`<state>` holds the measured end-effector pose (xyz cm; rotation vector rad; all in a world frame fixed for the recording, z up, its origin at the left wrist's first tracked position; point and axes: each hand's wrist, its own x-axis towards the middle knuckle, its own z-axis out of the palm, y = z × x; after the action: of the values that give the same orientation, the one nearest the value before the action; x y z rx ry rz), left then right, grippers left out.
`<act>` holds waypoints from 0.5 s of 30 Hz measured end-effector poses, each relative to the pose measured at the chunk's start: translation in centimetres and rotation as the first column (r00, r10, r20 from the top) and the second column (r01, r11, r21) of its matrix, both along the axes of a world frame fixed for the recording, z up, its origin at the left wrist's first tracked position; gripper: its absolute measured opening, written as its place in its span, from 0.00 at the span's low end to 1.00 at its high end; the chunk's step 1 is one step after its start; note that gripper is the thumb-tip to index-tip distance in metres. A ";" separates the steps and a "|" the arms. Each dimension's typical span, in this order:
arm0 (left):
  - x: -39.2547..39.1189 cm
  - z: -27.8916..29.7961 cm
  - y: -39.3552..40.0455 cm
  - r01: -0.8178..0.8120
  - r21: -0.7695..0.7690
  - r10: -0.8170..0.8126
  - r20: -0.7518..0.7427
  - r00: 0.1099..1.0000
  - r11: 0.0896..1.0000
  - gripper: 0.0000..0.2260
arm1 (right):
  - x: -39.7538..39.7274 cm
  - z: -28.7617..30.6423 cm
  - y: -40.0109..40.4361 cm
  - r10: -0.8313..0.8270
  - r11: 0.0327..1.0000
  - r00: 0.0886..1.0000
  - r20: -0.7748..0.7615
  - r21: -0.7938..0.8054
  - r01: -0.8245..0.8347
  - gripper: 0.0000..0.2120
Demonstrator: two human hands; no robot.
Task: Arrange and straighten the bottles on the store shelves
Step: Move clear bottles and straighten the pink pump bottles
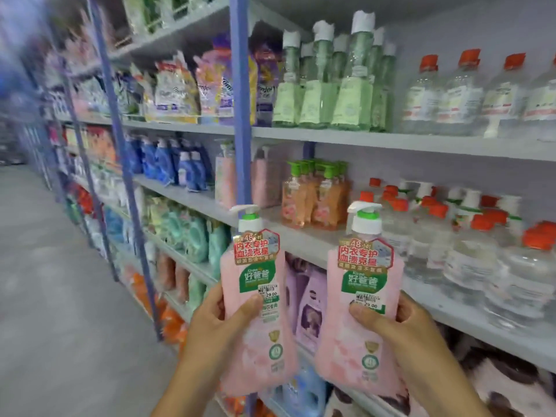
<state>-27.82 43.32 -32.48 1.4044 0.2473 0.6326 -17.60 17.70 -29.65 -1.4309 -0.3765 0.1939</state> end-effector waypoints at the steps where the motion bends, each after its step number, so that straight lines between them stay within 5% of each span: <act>1: -0.4 0.0 2.6 -0.014 0.002 0.014 0.000 1.000 1.000 0.24 | 0.1 -0.1 2.7 0.014 1.000 1.000 0.003 0.000 -0.014 0.26; 9: -1.7 2.3 23.2 -0.042 0.046 0.042 0.008 0.999 0.998 0.22 | 1.2 -0.2 23.4 0.000 1.000 1.000 0.006 0.019 0.000 0.32; 15: 2.3 2.4 33.1 -0.013 0.028 0.013 0.012 1.000 1.000 0.32 | 4.5 0.0 33.5 -0.016 0.999 1.000 0.004 0.031 0.016 0.39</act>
<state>-25.49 76.44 -30.09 1.4264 0.2393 0.6567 -13.13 51.21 -29.69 -1.4040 -0.3699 0.1716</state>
